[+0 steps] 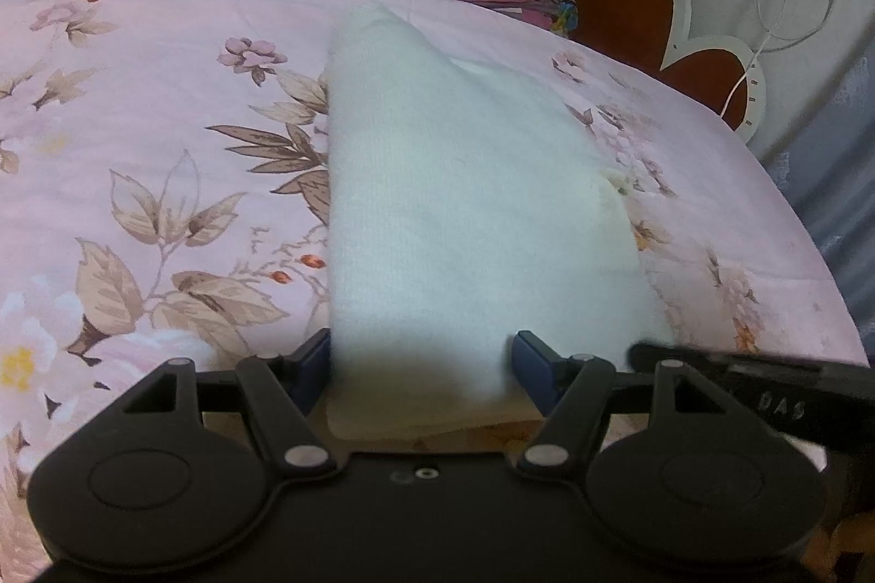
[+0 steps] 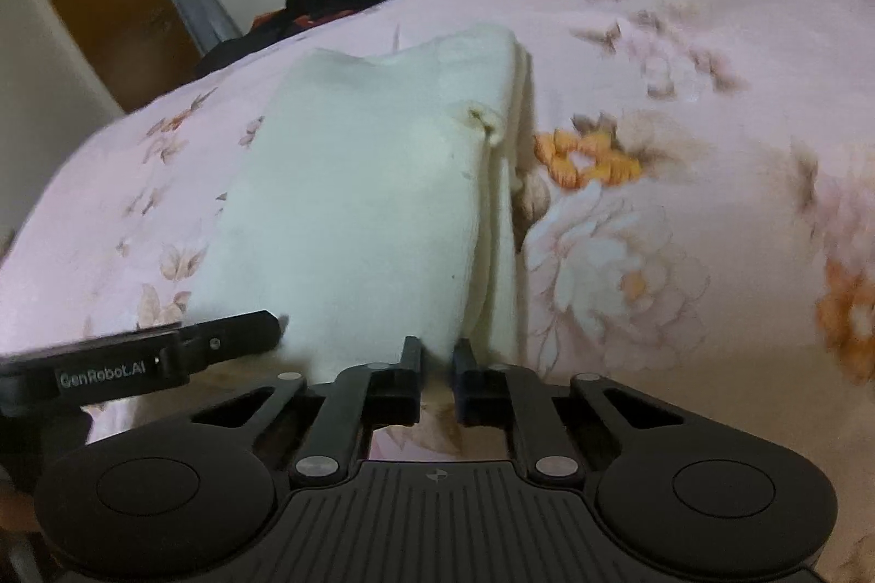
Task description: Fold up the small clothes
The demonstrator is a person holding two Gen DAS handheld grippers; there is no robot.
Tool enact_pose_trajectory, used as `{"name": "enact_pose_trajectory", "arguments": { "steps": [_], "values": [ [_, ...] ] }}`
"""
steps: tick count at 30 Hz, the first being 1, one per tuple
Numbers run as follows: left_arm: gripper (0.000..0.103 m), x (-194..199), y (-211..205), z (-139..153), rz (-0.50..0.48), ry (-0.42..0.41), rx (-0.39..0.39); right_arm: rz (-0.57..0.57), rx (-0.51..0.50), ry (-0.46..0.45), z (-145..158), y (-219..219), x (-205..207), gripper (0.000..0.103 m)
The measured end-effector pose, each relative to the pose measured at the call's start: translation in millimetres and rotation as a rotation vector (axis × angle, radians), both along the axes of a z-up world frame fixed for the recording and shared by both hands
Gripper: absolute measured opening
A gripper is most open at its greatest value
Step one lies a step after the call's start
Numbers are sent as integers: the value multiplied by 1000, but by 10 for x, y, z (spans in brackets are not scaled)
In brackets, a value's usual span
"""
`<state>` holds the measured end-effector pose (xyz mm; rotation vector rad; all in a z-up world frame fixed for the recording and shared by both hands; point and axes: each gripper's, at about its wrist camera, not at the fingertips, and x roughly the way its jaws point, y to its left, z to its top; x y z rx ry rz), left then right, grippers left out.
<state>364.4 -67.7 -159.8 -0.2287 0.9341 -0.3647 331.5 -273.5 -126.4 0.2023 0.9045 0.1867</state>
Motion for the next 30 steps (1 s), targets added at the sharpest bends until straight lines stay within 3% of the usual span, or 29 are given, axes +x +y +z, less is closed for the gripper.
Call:
{"name": "enact_pose_trajectory", "arguments": {
  "steps": [2,5,8,13,14,16,17,21,30],
  "values": [
    [71,0,-25,1,-2,19,-19,11,-30,0,50,-52,0,9],
    [73,-11,-47,-30,-1,34,-22,3,-56,64,-112,-135,26,7],
    [72,-1,-45,-7,-7,47,-19,3,-71,57,-82,-120,42,7],
    [71,99,125,215,41,33,-71,-23,15,-2,165,-239,91,10],
    [72,148,153,265,51,21,-79,-35,32,-16,213,-266,134,14],
    [72,279,178,334,68,9,-87,-57,68,-42,288,-318,270,61],
    [72,364,188,356,79,5,-91,-71,73,-60,328,-332,345,65],
    [72,686,195,381,140,-16,-86,-98,121,-79,360,-369,741,64],
    [71,1384,232,235,208,22,-144,-216,256,-2,62,-497,1702,63]
  ]
}}
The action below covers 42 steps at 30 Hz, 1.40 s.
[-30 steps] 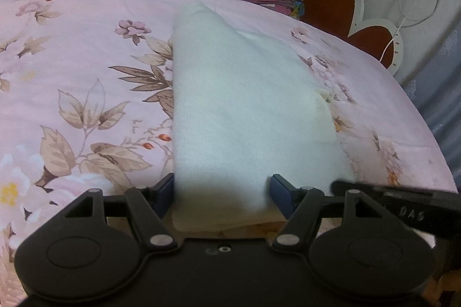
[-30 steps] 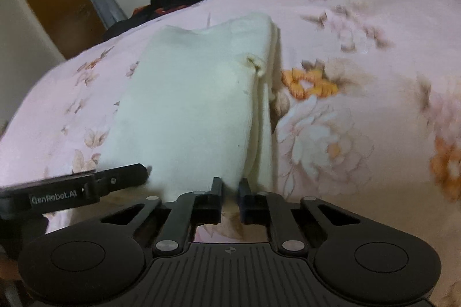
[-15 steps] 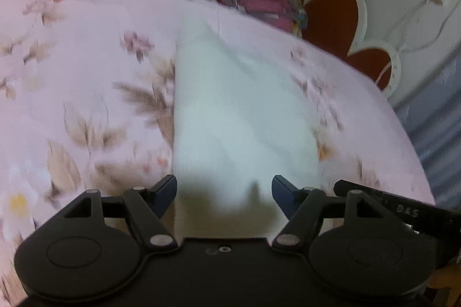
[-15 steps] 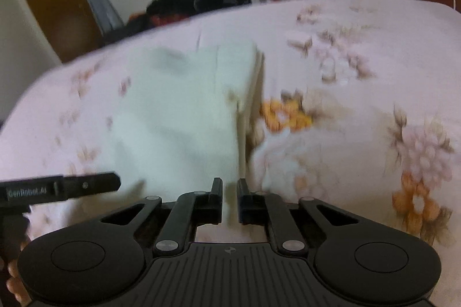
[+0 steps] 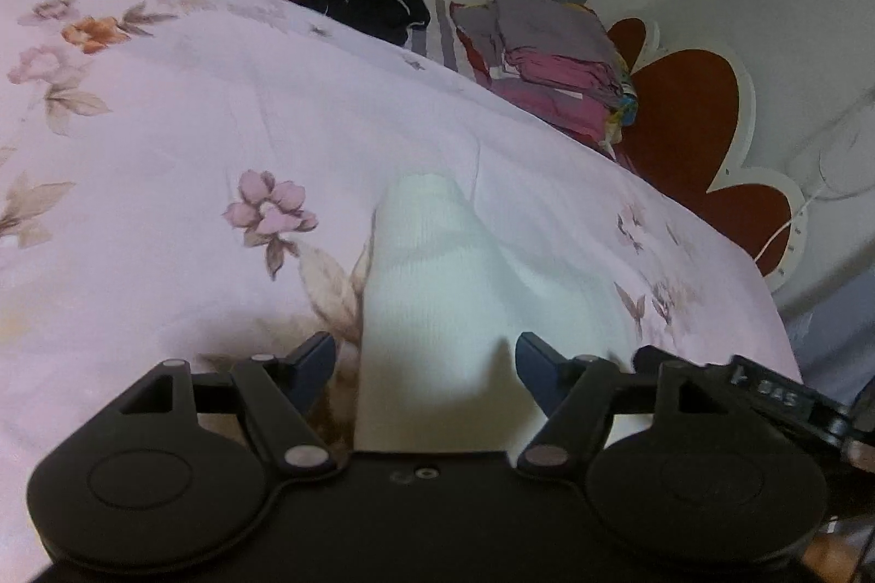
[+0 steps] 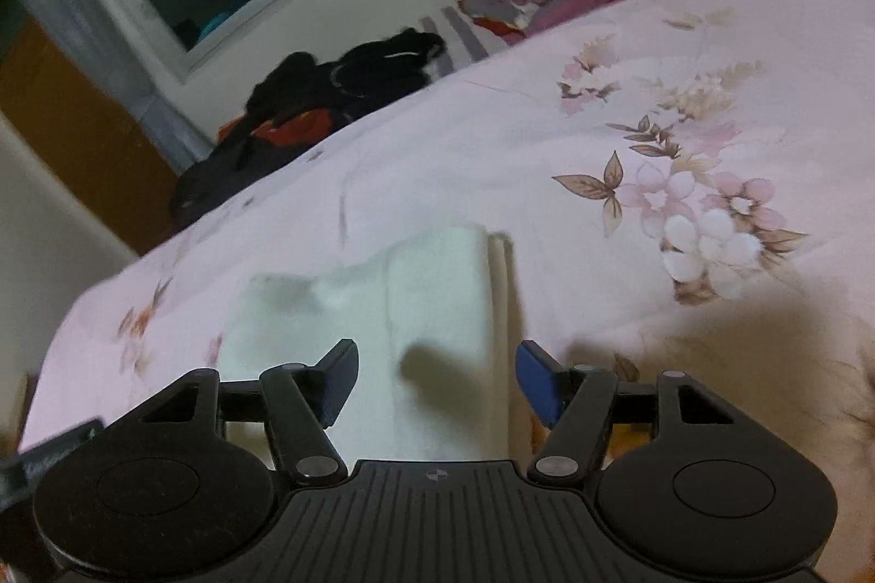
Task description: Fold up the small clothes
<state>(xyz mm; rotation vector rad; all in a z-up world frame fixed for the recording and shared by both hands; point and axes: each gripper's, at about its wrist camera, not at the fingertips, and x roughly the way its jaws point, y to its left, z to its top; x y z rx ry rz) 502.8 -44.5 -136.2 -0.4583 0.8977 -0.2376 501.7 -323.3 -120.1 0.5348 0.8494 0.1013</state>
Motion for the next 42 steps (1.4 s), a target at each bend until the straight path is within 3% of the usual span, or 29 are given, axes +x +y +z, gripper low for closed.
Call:
{"name": "enact_pose_trajectory", "arguments": {
  "steps": [3,5,7,9,10,12,19,23,30,36,42],
  "values": [
    [71,169,38,-87,22,28,-18,-28,27,56,-150,-20,183,31],
    [71,259,77,-163,38,46,-32,-30,25,63,-212,-13,210,26],
    [72,335,114,-225,48,63,-53,-13,0,39,-197,19,187,14],
    [63,360,125,-270,51,54,-38,-17,-82,-15,-134,67,112,6],
    [64,368,113,-301,48,49,-13,-28,-134,-14,-161,79,94,6],
    [65,350,79,-321,48,35,8,-12,-136,15,-280,65,109,6],
    [65,405,-5,-107,52,-29,88,-28,-161,-67,-31,39,83,7],
    [67,515,-68,-138,61,-4,122,18,-193,-113,97,211,246,9],
    [73,614,-155,-208,70,13,230,67,-310,-49,-202,403,509,9],
    [74,609,-193,-240,55,-2,288,77,-392,-57,-329,389,522,9],
    [71,502,-119,-86,76,-8,282,62,-320,-54,-231,276,468,9]
  ]
}}
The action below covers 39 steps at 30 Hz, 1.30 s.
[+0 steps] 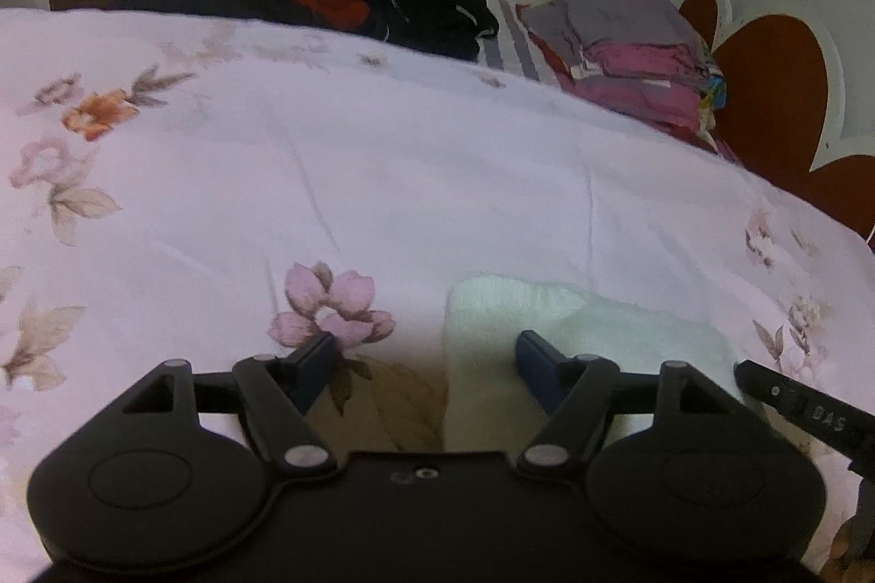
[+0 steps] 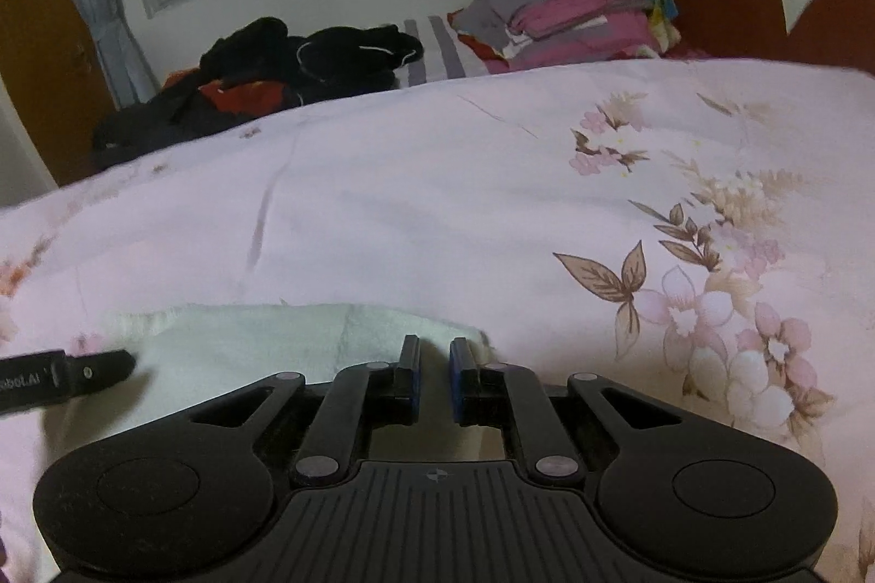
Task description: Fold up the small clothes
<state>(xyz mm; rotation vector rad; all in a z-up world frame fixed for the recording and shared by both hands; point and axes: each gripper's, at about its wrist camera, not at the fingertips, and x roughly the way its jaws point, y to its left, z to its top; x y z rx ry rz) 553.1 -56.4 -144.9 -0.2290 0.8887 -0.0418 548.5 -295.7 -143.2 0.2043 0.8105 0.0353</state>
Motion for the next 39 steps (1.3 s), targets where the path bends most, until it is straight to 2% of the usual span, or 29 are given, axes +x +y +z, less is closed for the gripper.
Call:
{"name": "enact_pose_trajectory", "arguments": {
  "steps": [6,11,14,17,21,24,28,31,34,39],
  "values": [
    [72,-269,39,153,-41,-33,-9,44,26,-62,275,69,-338,10],
    [72,-547,44,170,-66,-27,-38,92,27,-87,398,150,-648,10],
    [72,-688,19,91,-82,-13,-60,119,26,-69,328,211,-833,10],
    [74,-728,-29,29,-103,-15,-45,119,-66,-29,113,271,-900,10],
    [78,-684,-24,-8,-103,0,-39,91,-57,-21,37,191,-846,10],
    [75,-769,-10,89,-115,-4,-48,84,-19,-21,139,146,-908,10],
    [75,-972,26,107,-150,-11,-56,105,-4,-33,269,111,-1224,10],
    [75,-1101,34,32,-164,16,-80,117,4,-20,285,175,-1472,10],
    [75,-1196,-9,-58,-187,49,-87,123,-9,3,222,269,-1714,10],
    [76,-1302,-77,-112,-229,27,-45,85,-77,65,11,305,-1955,10]
  ]
}}
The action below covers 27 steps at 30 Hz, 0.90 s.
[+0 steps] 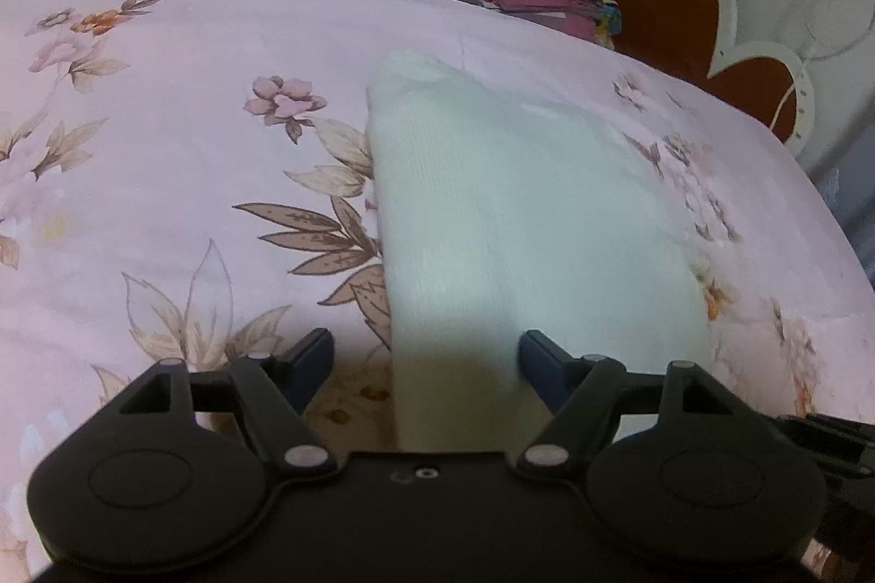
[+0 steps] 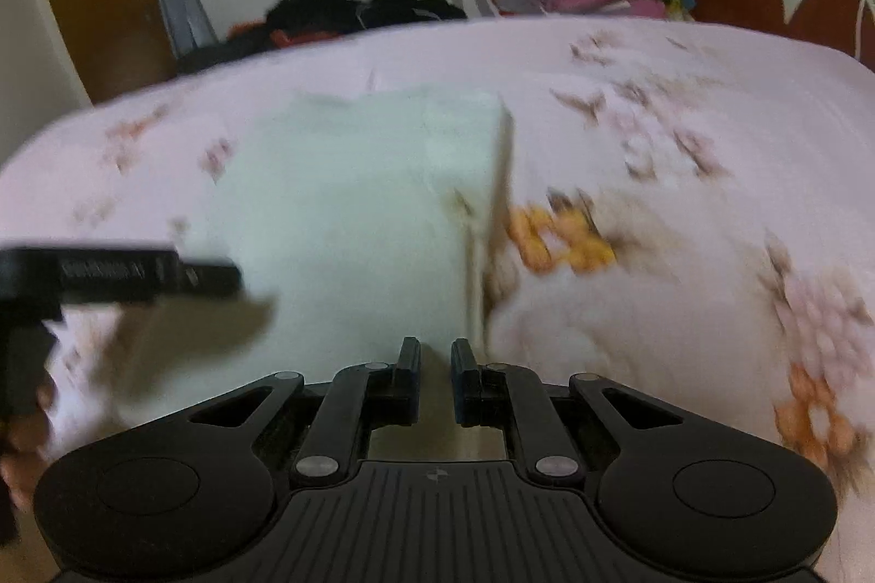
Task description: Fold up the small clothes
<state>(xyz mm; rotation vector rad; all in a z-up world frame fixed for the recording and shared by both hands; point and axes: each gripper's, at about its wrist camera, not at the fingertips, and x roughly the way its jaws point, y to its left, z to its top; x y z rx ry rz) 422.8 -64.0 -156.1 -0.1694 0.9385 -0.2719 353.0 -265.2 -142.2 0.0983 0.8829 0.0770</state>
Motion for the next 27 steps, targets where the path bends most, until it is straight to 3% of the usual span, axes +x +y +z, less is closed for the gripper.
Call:
{"name": "enact_pose_trajectory", "arguments": {
  "steps": [11,12,13,15,20,27],
  "values": [
    [82,-29,15,47,-39,29,-11,-56,-21,24,75,20,-128,11],
    [84,-17,25,66,-35,32,-19,-62,-13,17,110,-1,-129,17],
    [85,-8,40,90,-29,30,-27,-72,-11,7,146,-18,-129,41],
    [86,18,51,145,-20,18,-33,-83,-10,-35,232,-37,-140,79],
    [87,156,38,227,7,-1,-34,-54,16,-71,334,-95,42,79],
    [87,419,79,205,59,17,-52,-83,209,-45,232,-344,539,79]
  ]
}}
